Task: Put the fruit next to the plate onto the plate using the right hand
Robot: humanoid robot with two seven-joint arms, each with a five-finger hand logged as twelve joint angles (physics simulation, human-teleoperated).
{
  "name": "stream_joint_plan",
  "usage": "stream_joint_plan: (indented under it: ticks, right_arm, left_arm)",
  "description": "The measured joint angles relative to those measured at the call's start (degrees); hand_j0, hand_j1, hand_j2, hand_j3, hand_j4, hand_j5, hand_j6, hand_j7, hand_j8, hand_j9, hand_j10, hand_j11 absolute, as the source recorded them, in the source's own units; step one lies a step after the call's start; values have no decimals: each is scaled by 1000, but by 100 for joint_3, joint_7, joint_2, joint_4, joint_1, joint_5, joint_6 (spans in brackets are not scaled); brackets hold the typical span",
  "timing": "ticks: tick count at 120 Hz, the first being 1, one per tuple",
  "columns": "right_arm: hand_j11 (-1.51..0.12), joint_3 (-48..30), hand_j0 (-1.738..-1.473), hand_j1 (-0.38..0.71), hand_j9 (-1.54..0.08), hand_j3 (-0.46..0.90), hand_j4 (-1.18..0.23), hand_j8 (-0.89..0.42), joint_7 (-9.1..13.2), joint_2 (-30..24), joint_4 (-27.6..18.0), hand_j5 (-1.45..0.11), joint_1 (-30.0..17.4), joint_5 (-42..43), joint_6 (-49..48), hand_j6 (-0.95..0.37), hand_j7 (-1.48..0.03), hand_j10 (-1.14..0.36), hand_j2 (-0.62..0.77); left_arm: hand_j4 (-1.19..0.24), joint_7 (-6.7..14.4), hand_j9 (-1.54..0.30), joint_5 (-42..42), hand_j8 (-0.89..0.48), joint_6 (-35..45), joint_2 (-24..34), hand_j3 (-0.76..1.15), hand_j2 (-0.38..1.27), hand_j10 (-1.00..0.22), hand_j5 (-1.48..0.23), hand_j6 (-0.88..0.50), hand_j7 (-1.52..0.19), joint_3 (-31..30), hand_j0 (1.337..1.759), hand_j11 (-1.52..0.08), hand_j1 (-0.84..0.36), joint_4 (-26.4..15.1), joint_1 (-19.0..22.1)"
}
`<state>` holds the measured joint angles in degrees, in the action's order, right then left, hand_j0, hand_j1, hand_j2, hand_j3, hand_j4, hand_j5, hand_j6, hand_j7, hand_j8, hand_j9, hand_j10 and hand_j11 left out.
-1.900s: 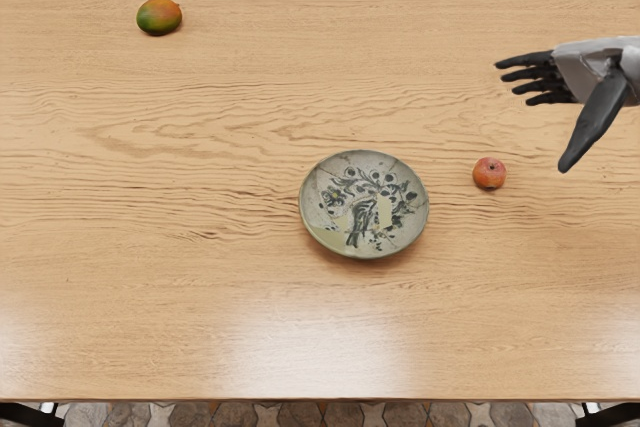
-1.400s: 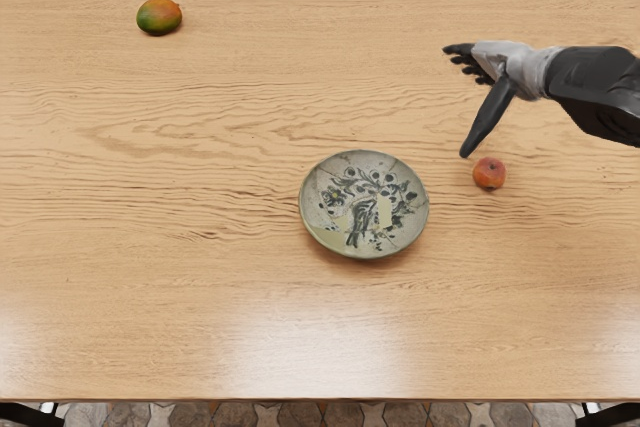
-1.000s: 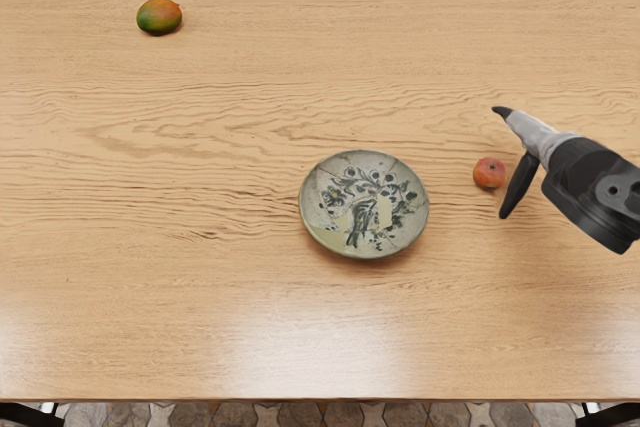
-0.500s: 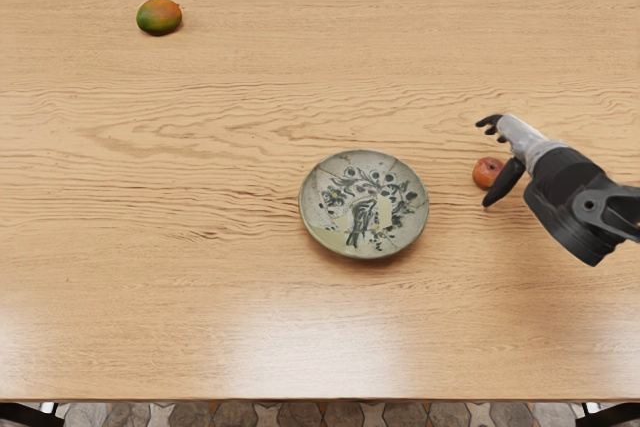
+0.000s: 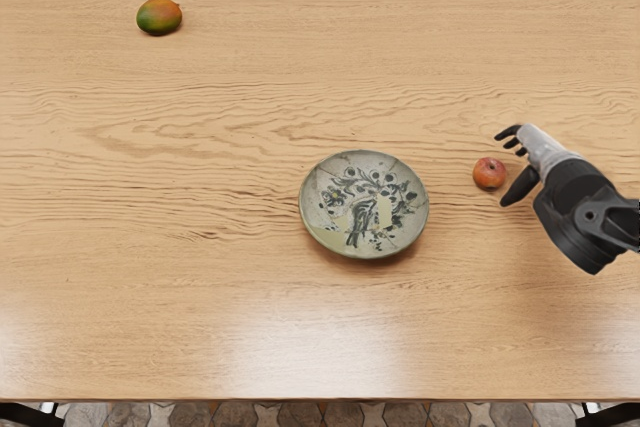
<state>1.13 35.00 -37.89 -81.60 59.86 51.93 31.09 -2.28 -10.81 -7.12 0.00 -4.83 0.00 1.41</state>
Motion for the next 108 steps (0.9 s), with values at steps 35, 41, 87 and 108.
stream_joint_plan:
  ticks: [35,41,87,108]
  right_arm:
    - [-444,-4,-1658,58,-444,0,-343,-344,0,53,13,-444,-58,-11,3,-345,-443,-343,-65]
    - [-453,-5,-1658,67,-453,0,-351,-351,0,59,16,-453,-63,-12,3,-352,-453,-351,-66]
    - [-474,-40,-1658,86,-474,0,-366,-367,0,204,53,-474,-27,-45,3,-367,-474,-366,-70]
    - [-476,-49,-1658,88,-476,0,-367,-368,0,225,61,-476,-23,-48,3,-369,-475,-368,-70]
  left_arm:
    - [2,0,0,0,3,0,0,0,-1,2,0,3,0,0,1658,0,348,0,0]
    - [2,0,0,0,3,0,0,0,-1,2,0,3,0,0,1658,0,348,0,0]
    - [2,0,0,0,3,0,0,0,-1,2,0,3,0,0,1658,0,348,0,0]
    - [2,0,0,0,3,0,0,0,-1,2,0,3,0,0,1658,0,348,0,0]
